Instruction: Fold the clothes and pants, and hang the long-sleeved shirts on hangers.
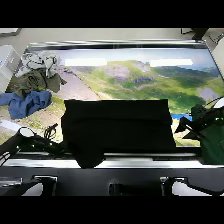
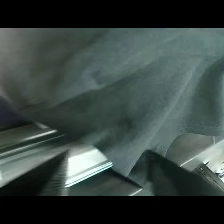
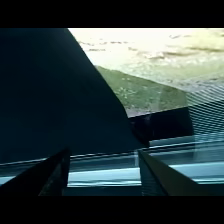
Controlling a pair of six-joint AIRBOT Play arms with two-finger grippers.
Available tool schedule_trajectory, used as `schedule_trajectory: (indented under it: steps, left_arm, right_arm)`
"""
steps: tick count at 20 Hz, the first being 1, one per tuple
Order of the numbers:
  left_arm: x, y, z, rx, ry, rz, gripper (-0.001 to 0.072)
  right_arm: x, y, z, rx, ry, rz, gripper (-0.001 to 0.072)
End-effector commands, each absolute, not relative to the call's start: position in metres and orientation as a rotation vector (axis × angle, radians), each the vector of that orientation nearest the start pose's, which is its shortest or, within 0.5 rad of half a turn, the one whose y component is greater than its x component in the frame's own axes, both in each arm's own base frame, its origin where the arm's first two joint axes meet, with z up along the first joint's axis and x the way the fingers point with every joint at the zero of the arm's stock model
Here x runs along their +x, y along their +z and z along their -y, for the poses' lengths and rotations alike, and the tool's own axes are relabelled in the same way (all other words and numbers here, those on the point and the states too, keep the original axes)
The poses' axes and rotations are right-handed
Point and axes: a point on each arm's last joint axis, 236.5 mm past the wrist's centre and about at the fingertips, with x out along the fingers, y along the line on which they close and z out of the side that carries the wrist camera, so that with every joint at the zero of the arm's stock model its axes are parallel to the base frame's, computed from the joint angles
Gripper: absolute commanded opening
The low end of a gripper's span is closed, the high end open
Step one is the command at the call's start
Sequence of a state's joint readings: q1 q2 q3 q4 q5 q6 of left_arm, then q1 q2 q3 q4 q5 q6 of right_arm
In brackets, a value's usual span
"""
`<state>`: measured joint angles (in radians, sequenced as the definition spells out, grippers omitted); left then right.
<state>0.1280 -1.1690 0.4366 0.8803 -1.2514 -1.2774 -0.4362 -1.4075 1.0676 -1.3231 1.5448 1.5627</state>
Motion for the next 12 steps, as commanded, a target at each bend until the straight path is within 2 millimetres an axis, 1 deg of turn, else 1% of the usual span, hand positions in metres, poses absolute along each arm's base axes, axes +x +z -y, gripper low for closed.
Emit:
schedule_trajectory:
  steps: [1, 2, 3, 4, 5, 6, 8, 10, 11, 12]
  left_arm:
    - [0.174, -0.117, 0.131, -0.695, -0.337, -1.724, 0.0448]
    - [0.181, -0.121, 0.13, -0.704, -0.291, -1.706, 0.0363]
    - [0.188, -0.124, 0.129, -0.718, -0.248, -1.683, 0.026]
    - [0.192, -0.126, 0.127, -0.726, -0.224, -1.671, 0.0229]
    - [0.192, -0.126, 0.127, -0.72, -0.229, -1.668, 0.012]
    - [0.191, -0.125, 0.128, -0.708, -0.246, -1.668, 0.0046]
    - [0.186, -0.121, 0.131, -0.675, -0.307, -1.679, 0.0031]
    - [0.184, -0.117, 0.132, -0.657, -0.341, -1.681, 0.003]
    - [0.185, -0.115, 0.132, -0.648, -0.346, -1.676, 0.003]
    - [0.186, -0.112, 0.131, -0.64, -0.352, -1.666, 0.003]
  right_arm:
    - [0.26, -0.05, 0.054, 0.641, -0.107, -1.787, 0.0503]
    - [0.259, -0.05, 0.054, 0.639, -0.102, -1.79, 0.0503]
    - [0.259, -0.05, 0.053, 0.637, -0.099, -1.793, 0.0503]
    - [0.258, -0.05, 0.053, 0.636, -0.1, -1.797, 0.0504]
    - [0.256, -0.05, 0.054, 0.631, -0.103, -1.803, 0.0505]
    - [0.252, -0.052, 0.056, 0.622, -0.111, -1.815, 0.0506]
    - [0.236, -0.064, 0.056, 0.607, -0.127, -1.862, 0.0514]
    - [0.219, -0.081, 0.049, 0.615, -0.12, -1.904, 0.0523]
    - [0.212, -0.089, 0.045, 0.622, -0.116, -1.914, 0.057]
    - [0.209, -0.094, 0.043, 0.621, -0.114, -1.916, 0.057]
